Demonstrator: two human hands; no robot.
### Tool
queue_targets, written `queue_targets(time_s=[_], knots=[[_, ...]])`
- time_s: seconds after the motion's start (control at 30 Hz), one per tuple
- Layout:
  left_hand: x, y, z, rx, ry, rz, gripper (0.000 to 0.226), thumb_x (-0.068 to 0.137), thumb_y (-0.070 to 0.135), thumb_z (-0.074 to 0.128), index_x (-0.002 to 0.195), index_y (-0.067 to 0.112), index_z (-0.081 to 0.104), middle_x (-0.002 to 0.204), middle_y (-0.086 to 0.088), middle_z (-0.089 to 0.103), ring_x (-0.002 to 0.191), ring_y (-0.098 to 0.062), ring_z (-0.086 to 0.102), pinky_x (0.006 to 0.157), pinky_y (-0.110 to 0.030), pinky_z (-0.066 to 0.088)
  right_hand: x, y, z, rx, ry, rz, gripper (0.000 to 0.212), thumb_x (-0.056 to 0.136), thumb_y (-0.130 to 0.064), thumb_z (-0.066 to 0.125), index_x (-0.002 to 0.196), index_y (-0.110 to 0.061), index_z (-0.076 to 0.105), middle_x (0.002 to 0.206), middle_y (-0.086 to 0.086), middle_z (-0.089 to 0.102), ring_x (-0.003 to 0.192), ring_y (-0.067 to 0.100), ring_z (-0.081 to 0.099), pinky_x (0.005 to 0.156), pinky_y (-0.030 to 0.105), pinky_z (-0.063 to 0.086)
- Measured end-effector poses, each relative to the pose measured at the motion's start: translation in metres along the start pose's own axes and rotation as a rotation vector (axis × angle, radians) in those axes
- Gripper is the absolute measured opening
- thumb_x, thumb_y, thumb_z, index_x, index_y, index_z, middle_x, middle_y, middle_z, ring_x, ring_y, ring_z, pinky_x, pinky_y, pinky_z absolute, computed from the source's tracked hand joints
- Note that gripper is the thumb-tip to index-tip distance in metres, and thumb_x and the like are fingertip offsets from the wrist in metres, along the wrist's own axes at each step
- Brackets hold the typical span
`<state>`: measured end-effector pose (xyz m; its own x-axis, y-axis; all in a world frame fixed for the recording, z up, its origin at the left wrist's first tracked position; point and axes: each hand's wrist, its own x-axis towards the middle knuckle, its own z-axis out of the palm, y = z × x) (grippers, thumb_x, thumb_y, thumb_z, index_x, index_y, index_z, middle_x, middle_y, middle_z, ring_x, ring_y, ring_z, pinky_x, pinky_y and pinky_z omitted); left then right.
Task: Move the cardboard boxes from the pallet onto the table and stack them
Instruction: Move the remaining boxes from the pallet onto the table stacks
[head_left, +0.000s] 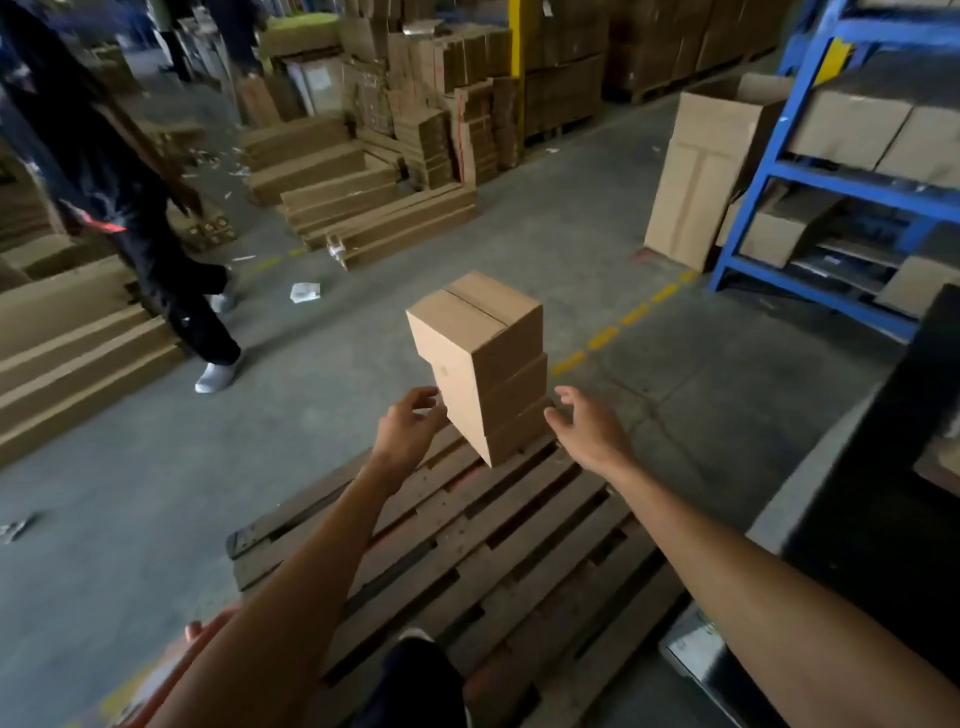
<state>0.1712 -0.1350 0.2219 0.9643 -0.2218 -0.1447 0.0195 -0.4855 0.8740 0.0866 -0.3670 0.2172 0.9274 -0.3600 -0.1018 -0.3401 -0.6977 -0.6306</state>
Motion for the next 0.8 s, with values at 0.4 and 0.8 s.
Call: queue_targets(time_s=[0.4, 0.8], knots=[[0.229, 0.043, -0.088, 0.055, -0.241, -0.084, 0.033, 0.098, 0.026, 0.059, 0.130, 0.021, 0.060, 0.115, 0.000, 0.063, 0.097, -0.017, 0.061, 0.082, -0.029, 0.046, 0.167, -0.120, 0.020, 0.209, 0.011, 0.320, 0.053, 0.098, -0.032, 0.057, 0.146, -0.013, 0.044, 0.144, 0.011, 0.052, 0.131, 0.027, 0.050, 0.106, 0.036, 0.040], [0.455, 0.015, -0.057, 0.149, -0.388, -0.161, 0.039, 0.097, 0.024, 0.062, 0.134, 0.017, 0.056, 0.120, -0.008, 0.064, 0.112, -0.028, 0.060, 0.092, -0.035, 0.048, 0.340, -0.108, 0.066, 0.384, -0.036, 0.542, 0.069, 0.099, -0.035, 0.057, 0.156, -0.014, 0.023, 0.161, 0.009, 0.028, 0.148, 0.024, 0.028, 0.116, 0.034, 0.025]])
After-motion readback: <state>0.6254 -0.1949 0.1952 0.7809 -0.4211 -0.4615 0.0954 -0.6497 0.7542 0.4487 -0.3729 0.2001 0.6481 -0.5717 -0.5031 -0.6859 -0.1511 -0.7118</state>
